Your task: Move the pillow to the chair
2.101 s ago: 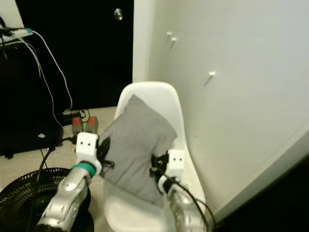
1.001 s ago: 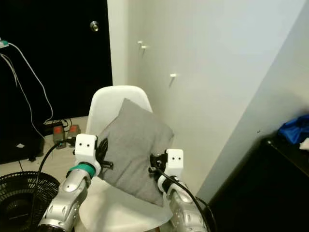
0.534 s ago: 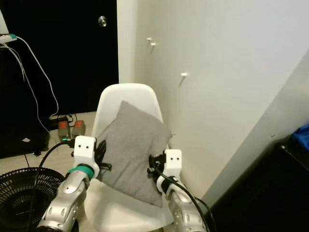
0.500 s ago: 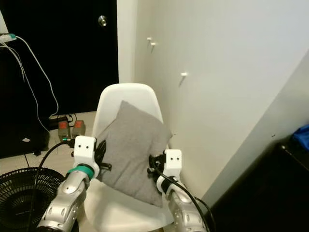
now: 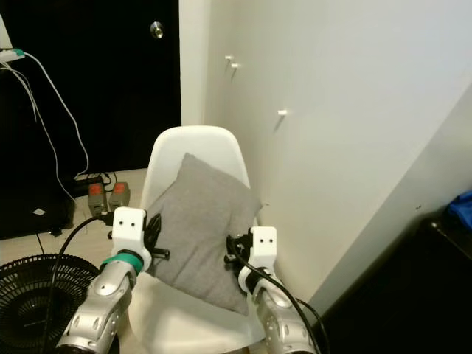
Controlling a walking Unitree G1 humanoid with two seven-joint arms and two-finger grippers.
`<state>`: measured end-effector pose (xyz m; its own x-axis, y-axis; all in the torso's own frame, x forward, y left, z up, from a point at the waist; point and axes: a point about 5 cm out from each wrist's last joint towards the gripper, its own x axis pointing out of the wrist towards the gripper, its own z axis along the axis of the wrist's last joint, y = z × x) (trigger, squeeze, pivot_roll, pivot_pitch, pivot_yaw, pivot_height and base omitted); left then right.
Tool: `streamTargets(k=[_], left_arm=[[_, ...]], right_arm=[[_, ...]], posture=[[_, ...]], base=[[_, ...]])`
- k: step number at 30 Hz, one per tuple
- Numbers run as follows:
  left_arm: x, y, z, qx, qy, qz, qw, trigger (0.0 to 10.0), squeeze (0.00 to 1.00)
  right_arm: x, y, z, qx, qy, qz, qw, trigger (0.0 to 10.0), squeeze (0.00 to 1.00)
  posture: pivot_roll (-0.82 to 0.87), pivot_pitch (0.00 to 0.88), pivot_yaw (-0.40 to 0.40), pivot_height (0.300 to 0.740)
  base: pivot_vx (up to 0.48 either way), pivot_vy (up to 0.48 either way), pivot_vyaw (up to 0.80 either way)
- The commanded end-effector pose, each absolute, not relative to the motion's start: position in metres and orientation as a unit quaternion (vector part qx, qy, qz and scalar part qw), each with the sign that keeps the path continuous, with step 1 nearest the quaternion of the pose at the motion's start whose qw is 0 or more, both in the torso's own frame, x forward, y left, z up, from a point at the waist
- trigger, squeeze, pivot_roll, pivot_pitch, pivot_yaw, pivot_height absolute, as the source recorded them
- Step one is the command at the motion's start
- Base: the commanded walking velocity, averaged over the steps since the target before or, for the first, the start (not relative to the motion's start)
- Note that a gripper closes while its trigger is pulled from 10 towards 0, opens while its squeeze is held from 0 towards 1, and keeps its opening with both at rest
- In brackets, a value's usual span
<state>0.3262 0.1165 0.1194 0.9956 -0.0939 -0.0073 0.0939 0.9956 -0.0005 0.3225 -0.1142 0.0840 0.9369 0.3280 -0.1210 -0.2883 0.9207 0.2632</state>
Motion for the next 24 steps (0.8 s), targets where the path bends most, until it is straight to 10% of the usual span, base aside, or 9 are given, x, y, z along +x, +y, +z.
streamTargets(k=[1,24], left_arm=[[0.3269,0.1166,0.1221,0.007,-0.009,-0.045,0.999,10.0,0.00],[0.3241,0.1153,0.1199,0.014,-0.006,-0.050,0.999,10.0,0.00]], right_arm=[[0.3240,-0.1150,0.0867,0.121,0.076,0.156,0.977,10.0,0.00],[0.3204,-0.1161,0.0824,0.124,0.082,0.147,0.978,10.0,0.00]], posture=[[-0.07,0.030,-0.020,0.660],[-0.07,0.044,-0.008,0.625]], base=[[0.000,0.000,0.00],[0.000,0.000,0.00]])
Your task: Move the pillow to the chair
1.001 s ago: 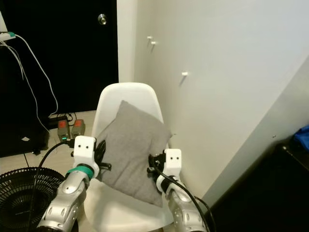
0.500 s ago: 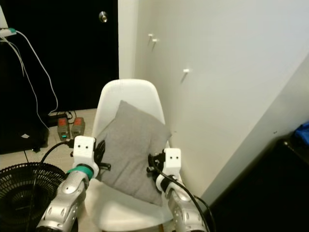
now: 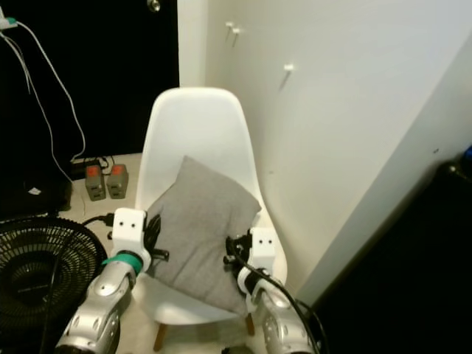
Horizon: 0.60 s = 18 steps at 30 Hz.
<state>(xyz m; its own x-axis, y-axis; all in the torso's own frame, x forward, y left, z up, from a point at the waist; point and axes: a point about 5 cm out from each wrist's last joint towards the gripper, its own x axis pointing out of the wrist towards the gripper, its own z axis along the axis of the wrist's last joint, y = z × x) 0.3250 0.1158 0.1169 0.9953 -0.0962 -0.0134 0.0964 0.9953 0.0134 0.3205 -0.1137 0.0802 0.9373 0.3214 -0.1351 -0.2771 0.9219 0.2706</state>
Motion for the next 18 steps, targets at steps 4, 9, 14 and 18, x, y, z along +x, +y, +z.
streamTargets(k=[4,9,14,18], left_arm=[[0.323,0.115,0.119,0.015,-0.006,-0.051,0.999,10.0,0.00],[0.323,0.115,0.119,0.020,-0.006,-0.053,0.998,10.0,0.00],[0.324,0.116,0.120,0.022,-0.004,-0.065,0.998,10.0,0.00],[0.332,0.129,0.122,0.073,-0.021,-0.052,0.996,10.0,0.00]], right_arm=[[0.320,-0.116,0.082,0.128,0.083,0.147,0.977,10.0,0.00],[0.320,-0.114,0.082,0.135,0.081,0.147,0.977,10.0,0.00],[0.321,-0.112,0.082,0.133,0.078,0.149,0.977,10.0,0.00],[0.335,-0.106,0.087,0.133,0.072,0.148,0.977,10.0,0.00]], posture=[[-0.06,0.048,-0.009,0.620],[-0.05,0.055,-0.010,0.606],[-0.05,0.070,0.000,0.606],[-0.06,0.093,0.029,0.606]], base=[[0.000,0.000,0.00],[0.000,0.000,0.00],[0.000,0.000,0.00],[0.000,0.000,0.00]])
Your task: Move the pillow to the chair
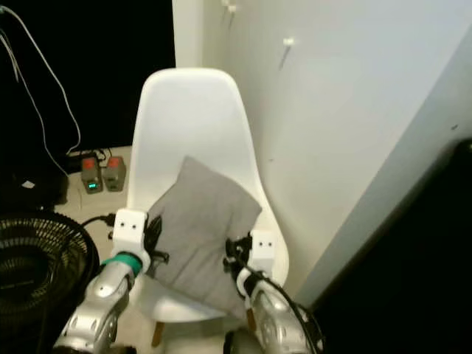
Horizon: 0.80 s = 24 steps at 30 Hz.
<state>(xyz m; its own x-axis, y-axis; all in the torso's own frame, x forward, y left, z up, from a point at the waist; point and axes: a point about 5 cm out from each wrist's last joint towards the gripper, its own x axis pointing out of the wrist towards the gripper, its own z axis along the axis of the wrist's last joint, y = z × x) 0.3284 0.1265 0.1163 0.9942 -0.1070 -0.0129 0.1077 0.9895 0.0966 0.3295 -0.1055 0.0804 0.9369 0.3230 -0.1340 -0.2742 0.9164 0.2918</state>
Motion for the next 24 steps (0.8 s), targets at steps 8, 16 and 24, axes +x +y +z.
streamTargets(k=[8,16,24], left_arm=[[0.342,0.137,0.132,0.132,-0.070,-0.053,0.987,10.0,0.00],[0.338,0.130,0.132,0.099,-0.083,-0.073,0.989,10.0,1.00],[0.334,0.147,0.121,0.150,-0.083,-0.063,0.983,10.0,1.00]], right_arm=[[0.354,-0.096,0.115,0.073,0.009,0.161,0.984,10.0,0.00],[0.347,-0.097,0.119,0.063,-0.037,0.149,0.986,10.0,0.92],[0.338,-0.095,0.102,0.075,-0.034,0.102,0.991,10.0,1.00]], posture=[[-0.08,0.106,0.049,0.606],[-0.07,0.099,0.052,0.606],[-0.03,0.082,0.047,0.606]], base=[[0.000,0.000,0.00],[0.000,0.000,0.00],[0.000,0.000,0.00]])
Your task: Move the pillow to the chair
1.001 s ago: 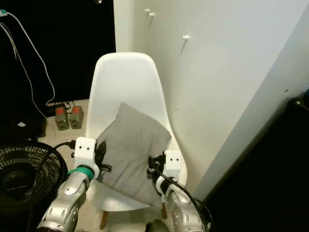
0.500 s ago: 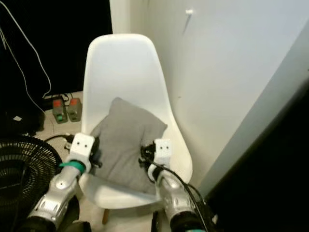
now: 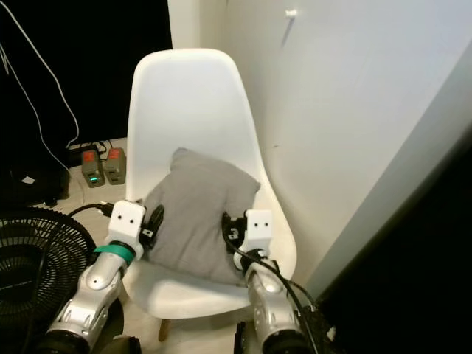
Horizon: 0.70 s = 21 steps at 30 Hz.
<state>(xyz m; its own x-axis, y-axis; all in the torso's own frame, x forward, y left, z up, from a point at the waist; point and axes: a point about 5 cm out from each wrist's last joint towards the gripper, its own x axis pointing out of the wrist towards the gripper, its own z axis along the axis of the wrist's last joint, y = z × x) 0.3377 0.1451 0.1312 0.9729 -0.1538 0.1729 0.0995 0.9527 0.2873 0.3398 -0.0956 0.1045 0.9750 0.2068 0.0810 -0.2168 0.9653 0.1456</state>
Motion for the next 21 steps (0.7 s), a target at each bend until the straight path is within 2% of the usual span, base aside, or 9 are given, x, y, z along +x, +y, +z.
streamTargets(k=[1,2,5,17,20,21], left_arm=[[0.334,0.157,0.118,0.145,-0.077,-0.051,0.985,10.0,0.00],[0.334,0.167,0.118,0.135,-0.073,-0.040,0.987,10.0,0.00],[0.332,0.179,0.121,0.116,-0.073,-0.029,0.990,10.0,0.00],[0.327,0.185,0.122,0.090,-0.070,-0.012,0.993,10.0,0.00],[0.328,0.194,0.125,0.057,-0.055,0.018,0.997,10.0,0.00],[0.326,0.196,0.124,0.050,-0.051,0.029,0.997,10.0,0.00]], right_arm=[[0.336,-0.094,0.099,0.067,-0.032,0.095,0.993,10.0,0.61],[0.334,-0.092,0.096,0.065,-0.031,0.088,0.993,10.0,0.00],[0.332,-0.091,0.095,0.060,-0.032,0.077,0.995,10.0,0.00],[0.333,-0.094,0.098,0.067,-0.028,0.051,0.996,10.0,0.00],[0.339,-0.098,0.105,0.091,-0.031,0.049,0.994,10.0,0.00],[0.341,-0.101,0.108,0.094,-0.033,0.051,0.994,10.0,0.00]], posture=[[-0.02,0.077,0.042,0.606],[-0.01,0.068,0.033,0.606],[0.02,0.066,0.025,0.606],[0.02,0.080,0.026,0.606],[0.02,0.090,0.042,0.606],[0.03,0.062,0.035,0.606]], base=[[0.000,0.000,0.00],[0.000,0.000,0.00],[0.000,0.000,0.00],[0.000,0.000,0.00],[0.000,0.000,0.00],[0.000,0.000,0.00]])
